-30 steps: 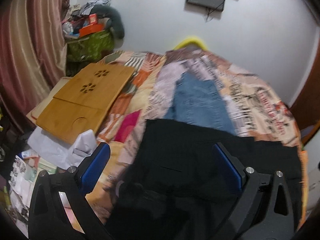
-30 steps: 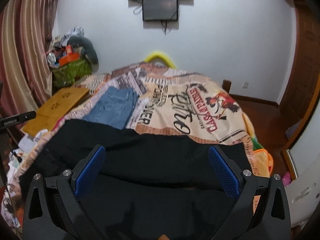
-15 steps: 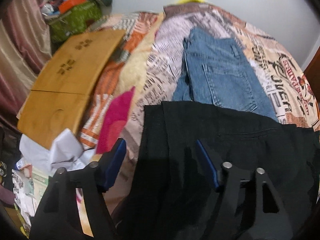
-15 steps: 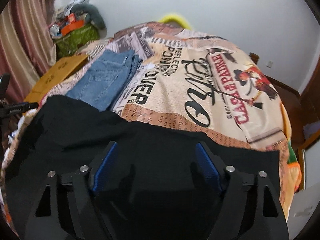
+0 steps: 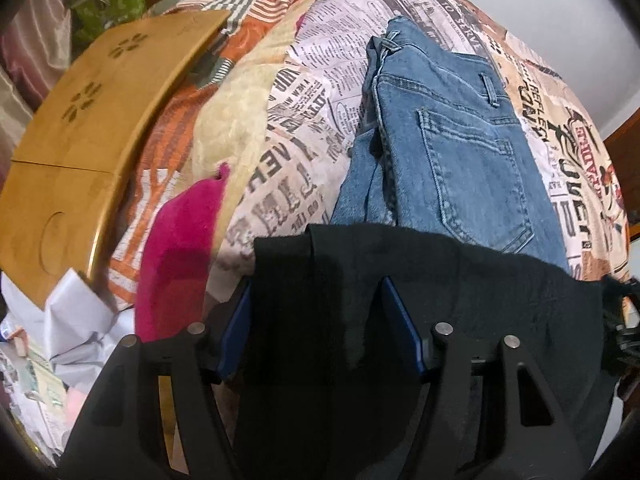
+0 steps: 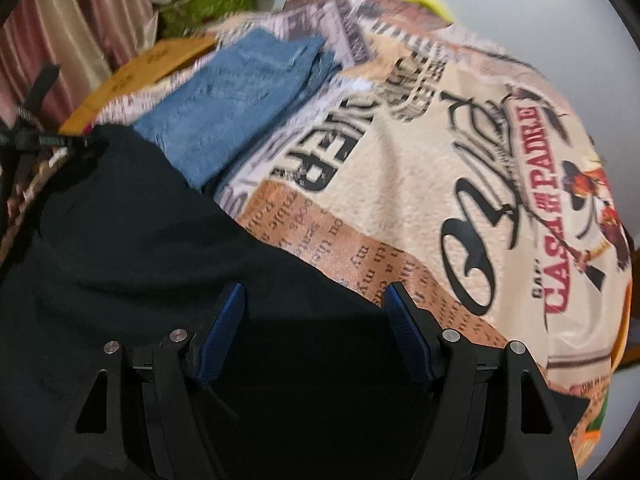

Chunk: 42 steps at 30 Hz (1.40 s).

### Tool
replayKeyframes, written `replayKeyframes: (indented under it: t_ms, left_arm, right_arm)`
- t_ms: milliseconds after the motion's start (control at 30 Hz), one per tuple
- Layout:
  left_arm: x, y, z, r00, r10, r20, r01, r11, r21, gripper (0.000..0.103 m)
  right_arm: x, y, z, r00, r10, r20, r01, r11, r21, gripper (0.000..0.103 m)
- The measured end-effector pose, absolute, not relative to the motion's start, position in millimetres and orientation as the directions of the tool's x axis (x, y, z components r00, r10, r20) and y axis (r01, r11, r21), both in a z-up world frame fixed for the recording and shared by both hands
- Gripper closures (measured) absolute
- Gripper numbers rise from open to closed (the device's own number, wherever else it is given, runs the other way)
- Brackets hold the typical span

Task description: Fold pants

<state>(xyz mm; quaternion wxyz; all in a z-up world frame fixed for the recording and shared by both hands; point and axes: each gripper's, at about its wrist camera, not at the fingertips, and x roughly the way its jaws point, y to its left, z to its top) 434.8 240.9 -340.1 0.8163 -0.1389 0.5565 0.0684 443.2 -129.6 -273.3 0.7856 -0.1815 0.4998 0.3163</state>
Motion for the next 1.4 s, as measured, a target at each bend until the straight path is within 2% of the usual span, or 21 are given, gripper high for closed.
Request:
replayKeyframes:
  t_ms: [67, 100, 167, 200, 233, 267, 300, 333, 400, 533, 800, 1033, 1167, 1200, 1400]
  left_arm:
    - [436, 241, -340, 0.373, -0.046, -0.927, -0.269, 0.951, -0.155, 0.041]
    - [436, 240, -340, 0.374, -0.040, -0.927, -0.268, 0.952, -0.149, 0.046]
    - [435, 236, -340, 0.374, -0.021, -0.927, -0.263, 0.956, -0.127, 0.055]
    - [435, 235, -339, 0.374, -0.021, -0.927, -0.259, 0.958, -0.126, 0.065]
    - [434, 232, -339, 0.372, -0.027, -0.928, -0.253, 0.959, -0.129, 0.071]
    - [433, 228, -337, 0.372, -0.005, -0.928, -0.251, 0.962, -0.106, 0.072]
    - [433, 225, -336, 0.372, 0.012, -0.928, -0.243, 0.966, -0.085, 0.075]
    - [432, 222, -334, 0.371, 0.031, -0.928, -0.236, 0.970, -0.062, 0.080]
    - [430, 218, -329, 0.376, 0.050, -0.925, -0.230, 0.972, -0.040, 0.085]
    - [425, 213, -308, 0.420, 0.083, -0.904, -0.209, 0.978, -0.008, 0.088]
    - [425, 211, -250, 0.516, 0.114, -0.849, -0.207, 0.978, 0.006, 0.089]
    - [413, 209, -209, 0.585, 0.100, -0.805, -0.197, 0.980, -0.021, 0.089]
    - [392, 203, -199, 0.606, 0.085, -0.791, -0.169, 0.985, -0.023, 0.090]
    - [385, 201, -197, 0.609, 0.092, -0.788, -0.167, 0.986, -0.014, 0.093]
    - [343, 196, -187, 0.624, 0.075, -0.778, -0.147, 0.989, -0.023, 0.093]
  right_arm:
    - [441, -129, -280, 0.286, 0.326, -0.901, -0.683, 0.729, 0.047, 0.042]
    - [439, -130, -280, 0.297, 0.329, -0.896, -0.678, 0.734, 0.045, 0.043]
    - [438, -132, -281, 0.277, 0.361, -0.890, -0.669, 0.738, 0.090, 0.054]
    - [437, -133, -281, 0.270, 0.371, -0.888, -0.662, 0.741, 0.108, 0.064]
    - [437, -133, -282, 0.269, 0.375, -0.887, -0.655, 0.747, 0.118, 0.074]
    - [435, -132, -282, 0.273, 0.372, -0.887, -0.652, 0.750, 0.114, 0.080]
    - [433, -130, -283, 0.277, 0.365, -0.889, -0.654, 0.749, 0.104, 0.091]
    - [431, -127, -282, 0.282, 0.359, -0.890, -0.656, 0.749, 0.094, 0.094]
    - [427, -123, -282, 0.312, 0.332, -0.890, -0.661, 0.749, 0.048, 0.095]
    - [421, -120, -277, 0.365, 0.293, -0.884, -0.659, 0.752, -0.023, 0.097]
    - [425, -124, -228, 0.555, 0.278, -0.784, -0.588, 0.798, -0.133, 0.098]
    - [420, -130, -179, 0.624, 0.314, -0.716, -0.562, 0.816, -0.133, 0.098]
    - [396, -131, -169, 0.617, 0.328, -0.715, -0.573, 0.810, -0.123, 0.098]
    - [390, -133, -167, 0.616, 0.330, -0.715, -0.574, 0.810, -0.121, 0.098]
    - [348, -139, -157, 0.594, 0.361, -0.719, -0.585, 0.807, -0.078, 0.098]
